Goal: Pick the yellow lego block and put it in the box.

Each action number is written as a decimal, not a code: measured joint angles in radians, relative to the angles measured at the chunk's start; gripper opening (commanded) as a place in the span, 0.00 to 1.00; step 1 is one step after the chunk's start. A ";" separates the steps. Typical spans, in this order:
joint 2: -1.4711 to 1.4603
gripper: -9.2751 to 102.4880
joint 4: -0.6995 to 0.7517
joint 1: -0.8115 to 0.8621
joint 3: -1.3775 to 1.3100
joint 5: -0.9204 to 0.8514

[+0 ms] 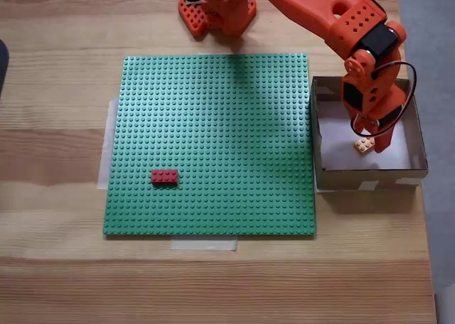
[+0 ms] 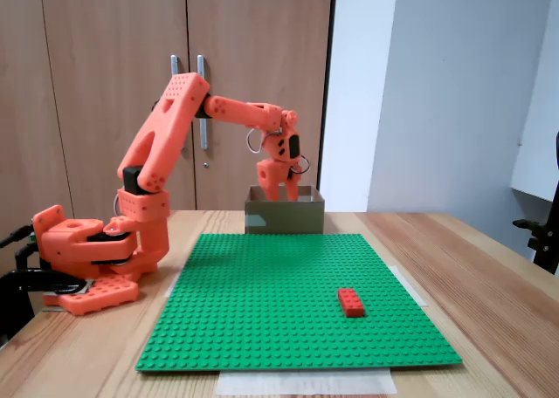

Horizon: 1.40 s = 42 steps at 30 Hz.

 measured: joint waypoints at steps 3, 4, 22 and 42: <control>0.043 0.25 -0.026 0.000 0.017 0.000; 0.063 0.25 -0.038 0.000 0.035 0.000; 0.578 0.19 -0.298 0.009 0.486 -0.028; 1.121 0.10 -0.373 0.354 0.851 -0.124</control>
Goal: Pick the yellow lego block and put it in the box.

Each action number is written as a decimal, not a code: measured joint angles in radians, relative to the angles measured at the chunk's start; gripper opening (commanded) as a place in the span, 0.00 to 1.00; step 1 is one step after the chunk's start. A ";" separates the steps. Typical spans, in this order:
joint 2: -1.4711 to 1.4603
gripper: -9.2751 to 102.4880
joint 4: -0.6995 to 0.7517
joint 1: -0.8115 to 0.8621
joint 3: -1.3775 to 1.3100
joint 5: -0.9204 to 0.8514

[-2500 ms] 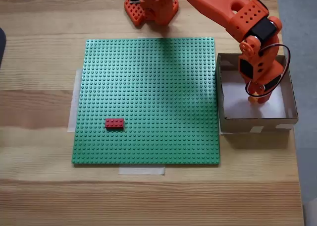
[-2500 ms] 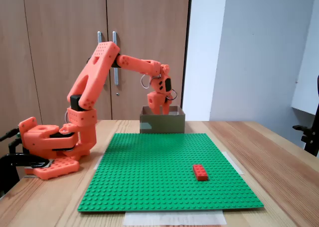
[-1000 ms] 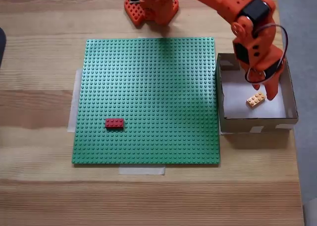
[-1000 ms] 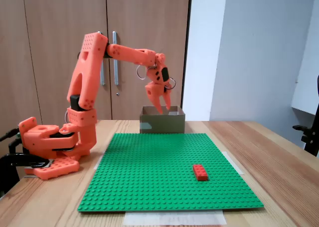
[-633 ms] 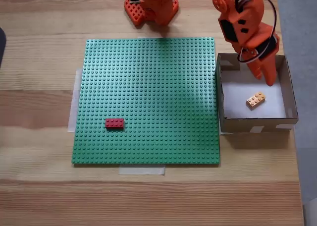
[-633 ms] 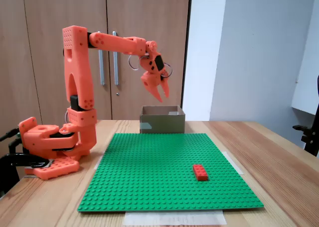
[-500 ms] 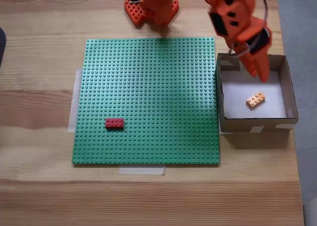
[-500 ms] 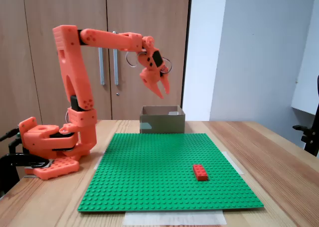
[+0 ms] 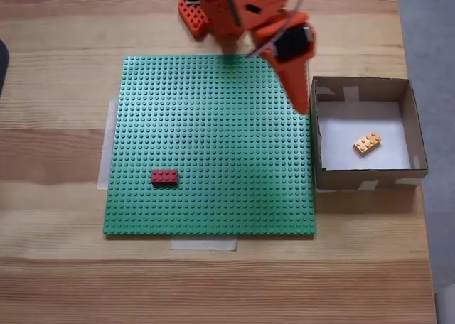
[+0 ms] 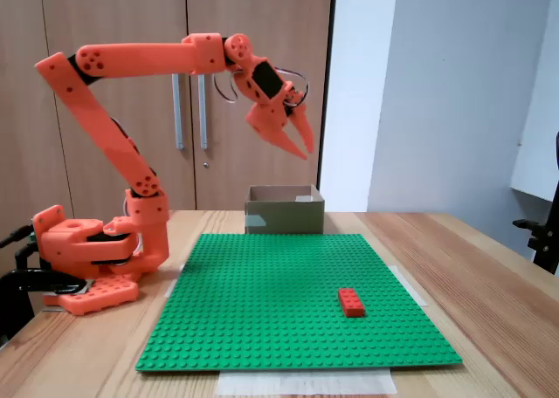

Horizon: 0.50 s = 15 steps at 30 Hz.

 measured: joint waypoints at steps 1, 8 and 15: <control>0.014 0.10 0.000 0.020 0.006 -0.014; 0.092 0.08 0.011 0.152 0.009 -0.084; 0.175 0.08 -0.011 0.236 0.046 -0.101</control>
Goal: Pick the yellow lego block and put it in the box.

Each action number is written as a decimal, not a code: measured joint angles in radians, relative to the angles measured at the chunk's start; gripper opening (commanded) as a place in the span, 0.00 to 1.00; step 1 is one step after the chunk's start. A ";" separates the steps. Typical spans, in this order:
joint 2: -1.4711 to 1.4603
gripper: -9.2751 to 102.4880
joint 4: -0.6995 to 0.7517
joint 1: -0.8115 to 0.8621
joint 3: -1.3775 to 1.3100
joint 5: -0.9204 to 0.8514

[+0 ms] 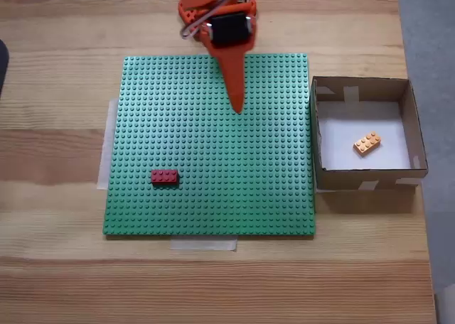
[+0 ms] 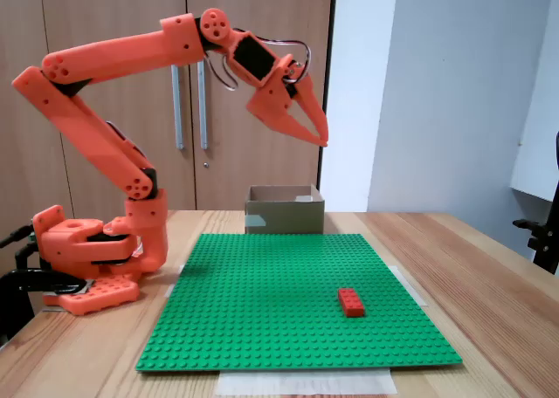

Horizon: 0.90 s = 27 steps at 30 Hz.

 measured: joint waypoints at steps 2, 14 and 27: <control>0.034 0.08 -0.026 0.028 0.028 0.000; 0.222 0.08 -0.124 0.123 0.216 0.005; 0.494 0.07 -0.305 0.167 0.643 0.043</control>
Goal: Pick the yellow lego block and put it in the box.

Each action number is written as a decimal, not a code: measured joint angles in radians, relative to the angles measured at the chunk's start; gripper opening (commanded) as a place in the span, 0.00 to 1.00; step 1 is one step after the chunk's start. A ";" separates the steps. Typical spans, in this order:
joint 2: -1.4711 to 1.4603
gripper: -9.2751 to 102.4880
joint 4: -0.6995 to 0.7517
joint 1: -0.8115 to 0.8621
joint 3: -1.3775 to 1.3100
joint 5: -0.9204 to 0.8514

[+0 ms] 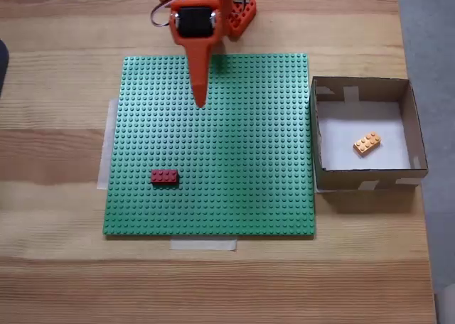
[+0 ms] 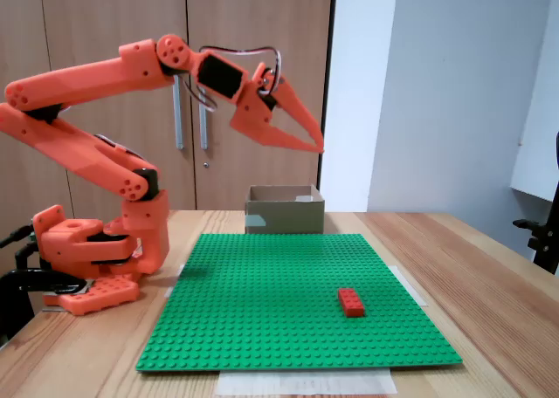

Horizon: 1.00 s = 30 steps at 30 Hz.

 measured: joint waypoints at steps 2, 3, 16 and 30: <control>0.031 0.07 -0.028 0.015 0.067 0.006; 0.048 0.07 -0.041 0.028 0.095 0.008; 0.305 0.07 -0.060 0.040 0.379 0.015; 0.469 0.07 0.061 0.049 0.509 -0.026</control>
